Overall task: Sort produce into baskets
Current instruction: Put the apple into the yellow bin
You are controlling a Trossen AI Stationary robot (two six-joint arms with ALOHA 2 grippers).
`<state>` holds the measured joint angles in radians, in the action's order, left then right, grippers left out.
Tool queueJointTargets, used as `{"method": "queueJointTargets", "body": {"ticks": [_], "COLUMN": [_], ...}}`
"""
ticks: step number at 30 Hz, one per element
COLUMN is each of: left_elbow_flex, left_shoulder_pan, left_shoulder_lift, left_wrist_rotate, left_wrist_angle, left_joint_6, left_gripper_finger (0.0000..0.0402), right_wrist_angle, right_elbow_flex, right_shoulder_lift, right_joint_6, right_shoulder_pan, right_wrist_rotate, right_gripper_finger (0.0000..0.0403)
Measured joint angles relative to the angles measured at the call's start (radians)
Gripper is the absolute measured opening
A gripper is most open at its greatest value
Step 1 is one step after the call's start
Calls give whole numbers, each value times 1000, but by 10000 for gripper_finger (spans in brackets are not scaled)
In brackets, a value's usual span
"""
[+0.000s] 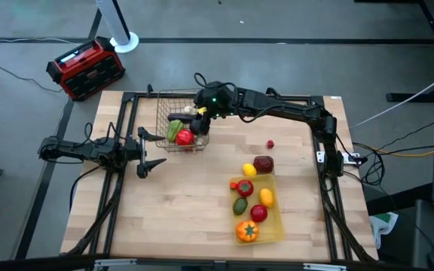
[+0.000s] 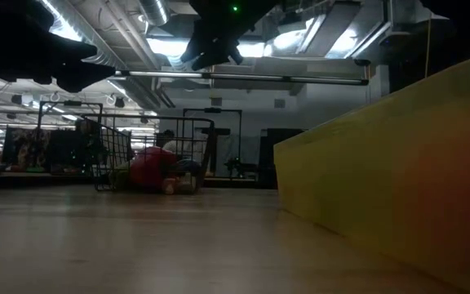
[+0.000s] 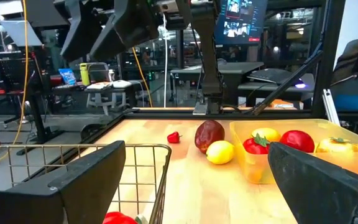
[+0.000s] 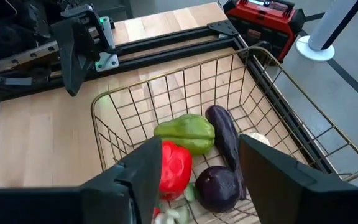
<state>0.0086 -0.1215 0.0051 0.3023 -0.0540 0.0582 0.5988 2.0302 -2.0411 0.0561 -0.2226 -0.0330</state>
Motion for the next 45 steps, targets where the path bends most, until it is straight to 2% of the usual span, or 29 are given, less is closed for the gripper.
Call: {"method": "queueJointTargets", "body": {"ticks": [6, 18, 23, 27, 32, 37, 39, 45], "left_elbow_flex": [0, 0, 0, 0, 0, 0, 0, 0], "left_shoulder_pan": [0, 0, 0, 0, 0, 0, 0, 0], "left_shoulder_lift": [0, 0, 0, 0, 0, 0, 0, 0], "left_wrist_rotate": [0, 0, 0, 0, 0, 0, 0, 0], "left_wrist_angle": [0, 0, 0, 0, 0, 0, 0, 0], "left_joint_6": [0, 1, 1, 1, 1, 1, 1, 1], "left_gripper_finger": [392, 392, 392, 392, 392, 392, 392, 392], "right_wrist_angle": [135, 684, 820, 848, 834, 778, 764, 764], "right_elbow_flex": [0, 0, -1, -35, -151, -299, -341, -398], "right_shoulder_lift": [0, 0, 0, 4, 55, 132, 164, 198], "right_joint_6": [0, 39, 43, 19, 15, 65, 74, 129], "right_shoulder_pan": [0, 91, 134, 153, 158, 158, 158, 157], "right_wrist_rotate": [0, 29, 45, 64, 193, 202, 183, 23], "right_gripper_finger": [218, 218, 218, 218, 218, 218, 218, 218]}}
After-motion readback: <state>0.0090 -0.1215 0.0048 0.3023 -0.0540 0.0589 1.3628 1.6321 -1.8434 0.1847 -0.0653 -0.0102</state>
